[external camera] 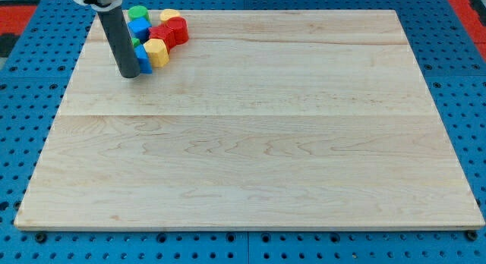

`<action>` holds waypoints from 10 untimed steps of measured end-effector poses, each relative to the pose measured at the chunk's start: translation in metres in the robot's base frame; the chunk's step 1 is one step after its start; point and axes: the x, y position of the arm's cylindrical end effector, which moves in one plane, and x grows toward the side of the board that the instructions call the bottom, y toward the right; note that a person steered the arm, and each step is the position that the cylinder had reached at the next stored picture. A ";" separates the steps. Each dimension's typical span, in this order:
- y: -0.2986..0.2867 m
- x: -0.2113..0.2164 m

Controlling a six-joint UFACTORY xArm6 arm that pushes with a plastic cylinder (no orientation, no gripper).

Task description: Move your arm to the top left corner of the board

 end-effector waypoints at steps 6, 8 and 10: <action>-0.119 -0.062; -0.102 -0.165; -0.017 -0.164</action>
